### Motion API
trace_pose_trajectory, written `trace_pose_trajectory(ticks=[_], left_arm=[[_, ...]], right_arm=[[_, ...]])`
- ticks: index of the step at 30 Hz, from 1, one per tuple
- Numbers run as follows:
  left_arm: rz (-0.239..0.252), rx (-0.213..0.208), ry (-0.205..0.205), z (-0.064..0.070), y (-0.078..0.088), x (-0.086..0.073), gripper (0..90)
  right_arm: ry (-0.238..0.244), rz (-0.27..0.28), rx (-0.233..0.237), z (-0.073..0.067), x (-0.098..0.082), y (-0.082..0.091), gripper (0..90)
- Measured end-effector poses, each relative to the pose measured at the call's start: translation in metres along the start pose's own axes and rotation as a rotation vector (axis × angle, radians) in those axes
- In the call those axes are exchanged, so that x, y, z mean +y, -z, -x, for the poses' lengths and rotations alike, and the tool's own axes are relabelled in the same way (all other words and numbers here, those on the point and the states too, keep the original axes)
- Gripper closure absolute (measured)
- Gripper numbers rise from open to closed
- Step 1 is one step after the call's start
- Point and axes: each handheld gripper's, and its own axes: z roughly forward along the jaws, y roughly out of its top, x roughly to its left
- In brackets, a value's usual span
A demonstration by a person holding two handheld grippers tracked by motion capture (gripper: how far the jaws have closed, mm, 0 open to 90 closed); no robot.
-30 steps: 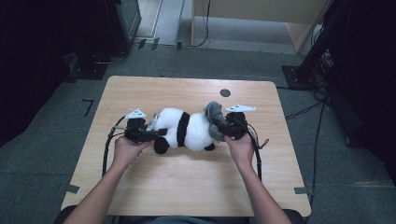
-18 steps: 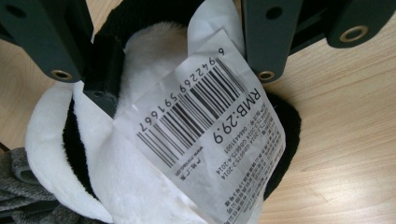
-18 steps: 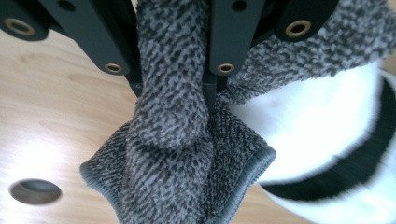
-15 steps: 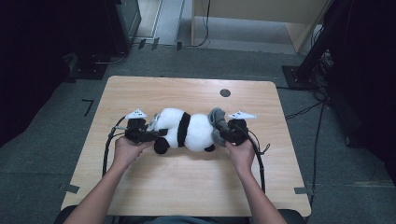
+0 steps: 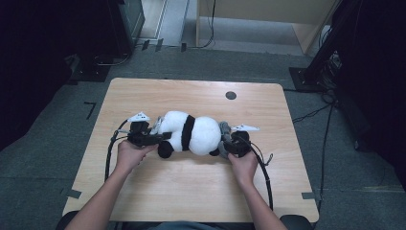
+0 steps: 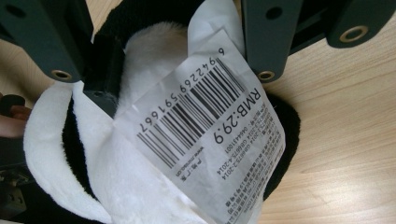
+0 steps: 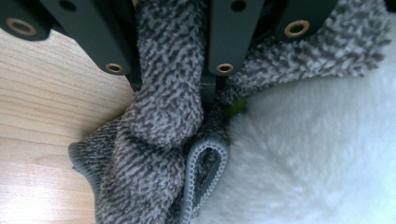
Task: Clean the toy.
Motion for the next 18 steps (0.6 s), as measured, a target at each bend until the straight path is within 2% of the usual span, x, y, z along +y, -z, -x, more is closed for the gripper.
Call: trace_pose_trajectory(ticks=[3, 5, 8, 13, 16, 18], left_arm=[[-0.001, 0.001, -0.001, 0.000, 0.000, 0.000, 51.6], [0.000, -0.001, -0.002, 0.000, 0.001, 0.000, 51.5], [0.001, -0.003, -0.002, -0.001, 0.001, 0.000, 51.4], [0.005, -0.007, 0.002, 0.000, 0.002, -0.001, 51.2], [0.007, -0.005, -0.001, 0.000, 0.002, -0.001, 51.0], [0.010, -0.004, -0.002, 0.000, 0.002, -0.001, 50.8]], right_arm=[[0.046, -0.012, -0.014, 0.000, 0.001, 0.000, 78.0], [0.068, -0.026, -0.051, 0.001, 0.004, 0.003, 78.0], [0.061, -0.030, -0.080, 0.006, 0.009, 0.008, 78.0], [0.046, 0.050, -0.082, 0.009, 0.027, 0.031, 78.0], [0.077, 0.092, -0.084, 0.004, 0.042, 0.045, 78.0], [0.090, 0.107, -0.067, -0.001, 0.051, 0.051, 78.0]])
